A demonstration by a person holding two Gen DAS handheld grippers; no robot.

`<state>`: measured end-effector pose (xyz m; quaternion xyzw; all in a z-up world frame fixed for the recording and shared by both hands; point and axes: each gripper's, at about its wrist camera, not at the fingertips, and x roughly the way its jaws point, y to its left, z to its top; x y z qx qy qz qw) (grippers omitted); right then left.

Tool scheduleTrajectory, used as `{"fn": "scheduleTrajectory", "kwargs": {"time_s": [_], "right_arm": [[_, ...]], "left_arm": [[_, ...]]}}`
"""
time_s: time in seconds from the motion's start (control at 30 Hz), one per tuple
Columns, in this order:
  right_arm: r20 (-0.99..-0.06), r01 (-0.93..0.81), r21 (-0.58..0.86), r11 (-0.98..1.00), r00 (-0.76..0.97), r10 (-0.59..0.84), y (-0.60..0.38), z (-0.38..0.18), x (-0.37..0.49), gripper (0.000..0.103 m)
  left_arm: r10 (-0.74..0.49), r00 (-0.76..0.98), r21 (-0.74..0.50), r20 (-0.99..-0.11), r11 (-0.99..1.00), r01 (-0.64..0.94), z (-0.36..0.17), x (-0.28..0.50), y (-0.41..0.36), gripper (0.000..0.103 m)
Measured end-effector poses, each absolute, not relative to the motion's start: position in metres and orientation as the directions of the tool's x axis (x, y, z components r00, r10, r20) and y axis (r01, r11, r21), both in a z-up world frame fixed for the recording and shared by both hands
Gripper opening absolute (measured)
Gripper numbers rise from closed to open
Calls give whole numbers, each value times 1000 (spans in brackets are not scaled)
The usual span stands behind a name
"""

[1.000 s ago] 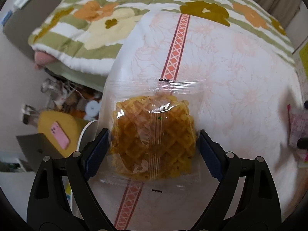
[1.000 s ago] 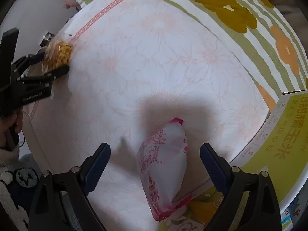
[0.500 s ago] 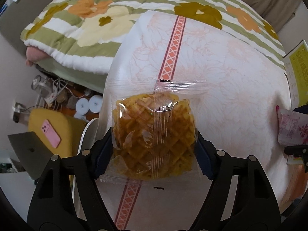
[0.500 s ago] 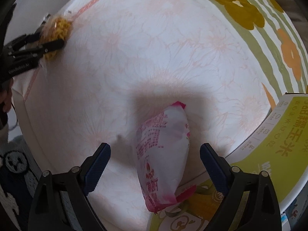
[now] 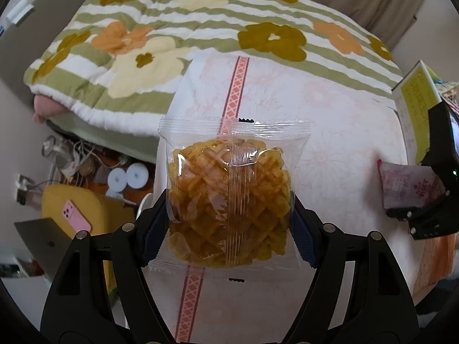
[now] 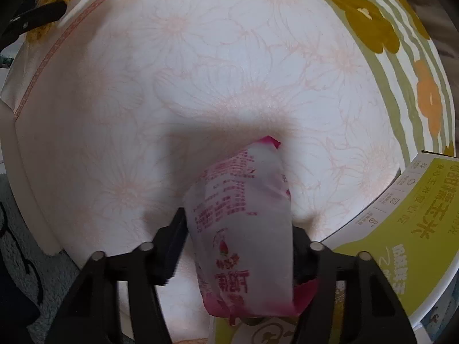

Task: Organize snacks
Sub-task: 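Carry waffle and pink bag over the box and open both tools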

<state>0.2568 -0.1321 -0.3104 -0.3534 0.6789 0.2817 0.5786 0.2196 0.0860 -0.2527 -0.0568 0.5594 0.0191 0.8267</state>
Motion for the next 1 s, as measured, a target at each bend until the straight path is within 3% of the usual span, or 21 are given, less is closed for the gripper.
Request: {"fn": "scheduleTrajectory", "kwargs": {"time_s": [0.17,0.53,0.73,1.0], "right_arm": [[-998,-709,-7,706,-41,-50,-133,-288,256,46],[-954,-414,63,908,244,177,-158,-163,225,45],[-910,-240,72,968,382,162,-224,-108,213,45],[-873,-110,31,993,480,80,-336,-64,200,45]], "left_arm": [[-44,401,-62,-915,998,-32,-234,217,83,73],[-190,510,-58,-839,963,263,-153,236,33,73],[-302,539,-65,-786,908,415,-106,247,-26,73],[-408,516,-127,-753,860,495,-77,249,-133,73]]}}
